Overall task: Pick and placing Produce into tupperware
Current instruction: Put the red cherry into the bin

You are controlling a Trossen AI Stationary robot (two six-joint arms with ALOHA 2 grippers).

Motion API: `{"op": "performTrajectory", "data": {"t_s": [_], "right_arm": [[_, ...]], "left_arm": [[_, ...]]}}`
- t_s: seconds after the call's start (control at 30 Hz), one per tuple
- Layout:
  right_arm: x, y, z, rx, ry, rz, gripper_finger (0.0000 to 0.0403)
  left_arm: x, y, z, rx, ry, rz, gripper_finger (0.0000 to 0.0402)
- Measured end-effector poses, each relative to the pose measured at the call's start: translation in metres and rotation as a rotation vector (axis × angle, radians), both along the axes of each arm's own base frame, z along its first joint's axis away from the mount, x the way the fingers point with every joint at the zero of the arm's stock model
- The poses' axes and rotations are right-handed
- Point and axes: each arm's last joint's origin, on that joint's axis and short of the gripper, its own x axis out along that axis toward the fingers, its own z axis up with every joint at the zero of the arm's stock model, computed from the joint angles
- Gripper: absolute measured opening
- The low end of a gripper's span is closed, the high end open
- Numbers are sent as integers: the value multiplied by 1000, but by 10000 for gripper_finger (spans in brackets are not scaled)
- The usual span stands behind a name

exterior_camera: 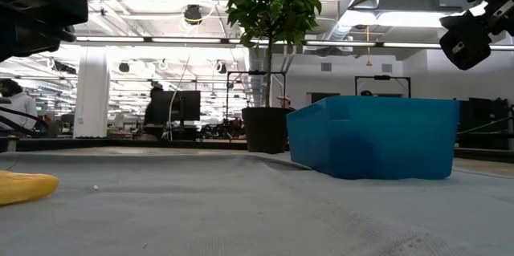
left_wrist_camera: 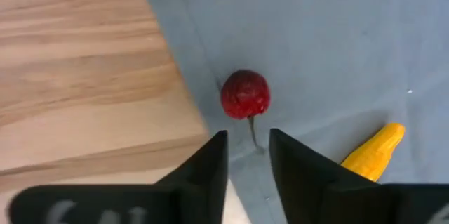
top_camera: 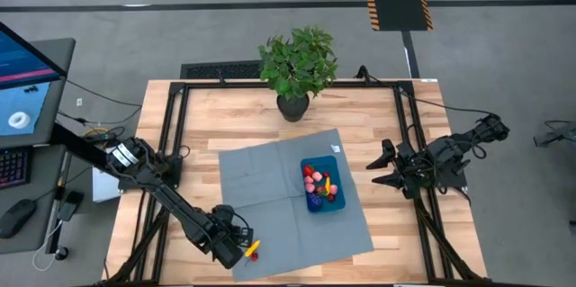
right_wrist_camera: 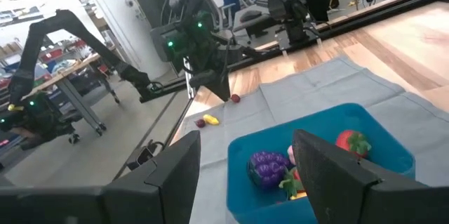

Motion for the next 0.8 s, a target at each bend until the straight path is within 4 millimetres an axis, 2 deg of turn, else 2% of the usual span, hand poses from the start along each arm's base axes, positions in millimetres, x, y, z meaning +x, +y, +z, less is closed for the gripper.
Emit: {"op": "performTrajectory", "data": {"t_s": [0.2, 0.47, 0.7, 0.8], "right_arm": [[0, 0, 0, 0, 0, 0, 249], [0, 0, 0, 1, 0, 0, 249], [0, 0, 0, 2, -4, 0, 249], [0, 0, 0, 2, -4, 0, 249]], "left_arm": [[0, 0, 0, 4, -7, 2, 52], [3, 2, 0, 1, -16, -1, 45], [10, 4, 1, -78, 2, -5, 44], [12, 5, 1, -77, 1, -20, 26]]}}
